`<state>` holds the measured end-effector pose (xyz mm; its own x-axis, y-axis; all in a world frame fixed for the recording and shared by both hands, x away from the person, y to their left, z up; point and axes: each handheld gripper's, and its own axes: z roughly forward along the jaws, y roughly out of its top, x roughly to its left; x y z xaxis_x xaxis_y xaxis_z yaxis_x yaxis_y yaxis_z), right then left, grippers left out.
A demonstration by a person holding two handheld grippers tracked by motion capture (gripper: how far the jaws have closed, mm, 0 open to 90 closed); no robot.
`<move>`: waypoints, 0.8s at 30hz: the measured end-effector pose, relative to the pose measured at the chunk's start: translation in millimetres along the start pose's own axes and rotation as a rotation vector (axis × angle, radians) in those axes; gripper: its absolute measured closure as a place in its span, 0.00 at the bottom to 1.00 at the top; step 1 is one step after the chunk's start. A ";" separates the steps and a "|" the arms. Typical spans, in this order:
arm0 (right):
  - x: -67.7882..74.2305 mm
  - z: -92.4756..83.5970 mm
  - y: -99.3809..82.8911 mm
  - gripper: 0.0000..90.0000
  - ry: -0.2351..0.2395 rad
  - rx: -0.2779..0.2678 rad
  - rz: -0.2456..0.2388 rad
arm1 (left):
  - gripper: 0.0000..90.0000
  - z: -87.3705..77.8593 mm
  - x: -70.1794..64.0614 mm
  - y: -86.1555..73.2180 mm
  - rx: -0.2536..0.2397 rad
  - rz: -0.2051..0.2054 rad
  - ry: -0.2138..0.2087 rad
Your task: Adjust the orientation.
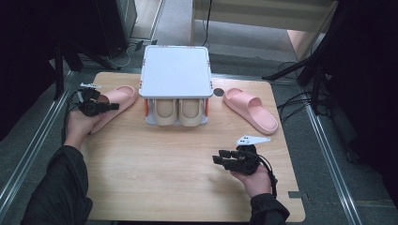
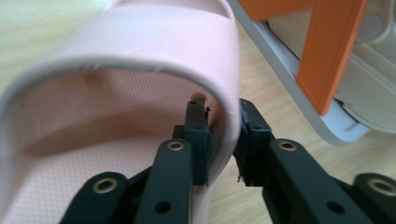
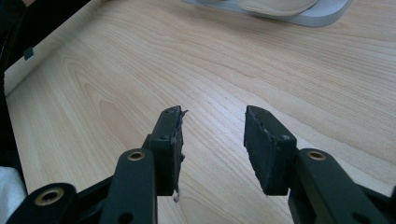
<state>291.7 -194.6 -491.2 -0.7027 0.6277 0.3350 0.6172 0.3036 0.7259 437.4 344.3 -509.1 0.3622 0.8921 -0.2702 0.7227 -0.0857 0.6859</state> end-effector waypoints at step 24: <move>4.2 15.5 14.7 0.63 0.038 0.015 -0.022 | 0.93 -64.4 -23.2 2.9 -0.033 -0.081 -0.036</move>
<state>303.3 -176.5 -488.4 -0.7290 0.5932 0.3415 0.6065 0.3284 0.7241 393.1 352.0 -457.4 0.3248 0.8788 -0.3495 0.7308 0.0013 0.6826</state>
